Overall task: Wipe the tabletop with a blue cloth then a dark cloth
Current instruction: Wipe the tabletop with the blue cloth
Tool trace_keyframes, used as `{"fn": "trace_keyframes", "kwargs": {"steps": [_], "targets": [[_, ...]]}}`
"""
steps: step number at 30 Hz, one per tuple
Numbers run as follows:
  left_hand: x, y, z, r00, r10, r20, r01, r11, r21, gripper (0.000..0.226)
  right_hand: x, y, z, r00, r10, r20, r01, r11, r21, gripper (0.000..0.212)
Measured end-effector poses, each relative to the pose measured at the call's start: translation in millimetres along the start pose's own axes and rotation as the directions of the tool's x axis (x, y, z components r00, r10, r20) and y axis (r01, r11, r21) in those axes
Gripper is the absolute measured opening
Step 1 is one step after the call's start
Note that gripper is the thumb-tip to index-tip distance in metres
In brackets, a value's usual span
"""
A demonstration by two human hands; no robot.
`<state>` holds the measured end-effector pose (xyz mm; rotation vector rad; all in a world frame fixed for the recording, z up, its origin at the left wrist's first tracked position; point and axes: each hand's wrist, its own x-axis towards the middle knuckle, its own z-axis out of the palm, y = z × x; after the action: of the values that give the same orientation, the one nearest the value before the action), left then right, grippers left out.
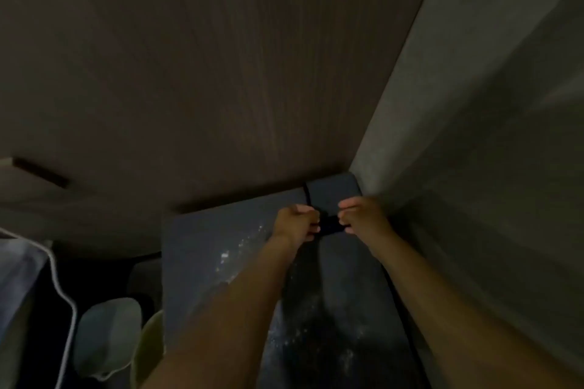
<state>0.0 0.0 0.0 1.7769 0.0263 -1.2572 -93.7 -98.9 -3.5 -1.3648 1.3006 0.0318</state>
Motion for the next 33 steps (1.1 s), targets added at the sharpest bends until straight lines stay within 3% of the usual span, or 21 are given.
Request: {"fn": "trace_keyframes", "kwargs": {"steps": [4,7,10,14,21,24,28,30,33], "targets": [[31,-3,5,0.987,0.084,-0.139,-0.078,0.996,0.046,0.018,31,0,1,0.968,-0.188,-0.164,0.135,0.948,-0.289,0.036],[42,1,7,0.973,0.164,-0.161,-0.153,0.985,0.082,0.049,57,0,11,0.947,-0.275,-0.168,0.150,0.836,-0.528,0.048],[50,3,7,0.980,0.159,-0.119,-0.146,0.983,0.112,0.063,79,1,15,0.969,-0.181,-0.170,0.059,0.834,-0.549,0.048],[54,2,11,0.990,0.122,-0.073,-0.116,0.990,0.081,0.054,78,4,18,0.944,-0.215,-0.252,0.019,0.796,-0.605,0.039],[59,3,13,0.988,0.108,-0.111,-0.103,0.994,0.047,0.030,57,-5,29,0.877,-0.284,-0.389,0.034,0.842,-0.538,0.049],[55,1,12,0.988,0.110,-0.108,-0.108,0.994,0.021,0.032,42,-10,29,0.888,-0.227,-0.400,0.037,0.902,-0.429,0.045],[49,-4,15,0.954,0.255,-0.155,-0.242,0.965,0.101,0.035,23,-15,17,0.879,-0.232,-0.416,0.082,0.934,-0.346,0.041],[48,-2,22,0.958,0.236,-0.160,-0.238,0.971,0.010,0.038,20,-16,11,0.868,-0.236,-0.438,0.118,0.953,-0.280,0.043],[49,-1,31,0.973,0.223,-0.051,-0.223,0.975,0.011,0.041,22,-15,7,0.856,-0.248,-0.454,0.148,0.958,-0.244,0.048]]}}
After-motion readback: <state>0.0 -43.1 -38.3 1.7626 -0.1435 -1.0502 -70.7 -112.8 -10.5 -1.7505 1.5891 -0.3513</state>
